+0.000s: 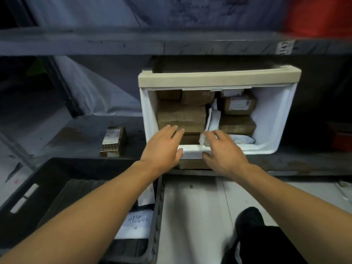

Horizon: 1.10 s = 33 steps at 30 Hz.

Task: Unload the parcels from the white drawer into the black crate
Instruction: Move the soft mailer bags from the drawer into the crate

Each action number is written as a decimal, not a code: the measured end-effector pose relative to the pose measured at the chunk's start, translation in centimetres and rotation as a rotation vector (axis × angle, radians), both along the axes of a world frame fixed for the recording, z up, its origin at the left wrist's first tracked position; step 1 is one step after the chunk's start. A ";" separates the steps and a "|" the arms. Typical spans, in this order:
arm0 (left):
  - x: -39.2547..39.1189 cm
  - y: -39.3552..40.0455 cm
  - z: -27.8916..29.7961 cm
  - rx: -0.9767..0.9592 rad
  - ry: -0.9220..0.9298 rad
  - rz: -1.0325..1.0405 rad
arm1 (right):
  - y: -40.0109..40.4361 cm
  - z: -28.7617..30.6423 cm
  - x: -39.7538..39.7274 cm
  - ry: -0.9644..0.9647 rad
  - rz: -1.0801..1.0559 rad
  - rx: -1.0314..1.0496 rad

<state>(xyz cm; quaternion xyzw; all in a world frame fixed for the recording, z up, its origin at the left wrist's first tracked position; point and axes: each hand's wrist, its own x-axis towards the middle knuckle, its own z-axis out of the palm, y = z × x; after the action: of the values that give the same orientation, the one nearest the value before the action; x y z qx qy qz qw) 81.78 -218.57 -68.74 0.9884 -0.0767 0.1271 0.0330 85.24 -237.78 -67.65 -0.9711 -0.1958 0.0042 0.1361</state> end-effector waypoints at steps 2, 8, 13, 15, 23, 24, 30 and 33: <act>1.8 -1.8 0.0 -0.073 0.009 0.017 | -1.3 0.0 1.7 0.020 -0.068 0.029; 7.3 -5.8 -1.0 -0.183 0.073 0.106 | -2.9 -1.3 6.5 0.067 -0.179 0.131; 10.9 -7.3 -2.7 -0.290 0.137 0.191 | -2.8 -3.2 9.2 0.120 -0.112 0.142; 11.9 -7.6 -3.2 -0.299 0.144 0.193 | -2.7 -3.7 9.9 0.143 -0.092 0.137; 11.6 -6.4 -2.5 -0.404 -0.037 0.159 | -2.3 -3.9 10.4 0.173 -0.103 0.132; 11.1 -6.1 -2.1 -0.408 -0.068 0.148 | -2.3 -3.7 10.2 0.179 -0.107 0.132; 8.0 -2.9 2.0 -0.626 -0.046 0.040 | -1.8 -1.2 8.1 0.152 -0.158 0.246; 5.9 -1.5 3.8 -0.914 0.107 -0.028 | -1.2 0.8 6.9 0.167 -0.176 0.495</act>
<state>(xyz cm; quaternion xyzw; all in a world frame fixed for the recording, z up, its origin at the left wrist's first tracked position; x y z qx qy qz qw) 87.67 -220.08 -64.90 0.8765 -0.0243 0.0962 0.4710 92.11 -238.99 -66.86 -0.9178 -0.0940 0.0243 0.3850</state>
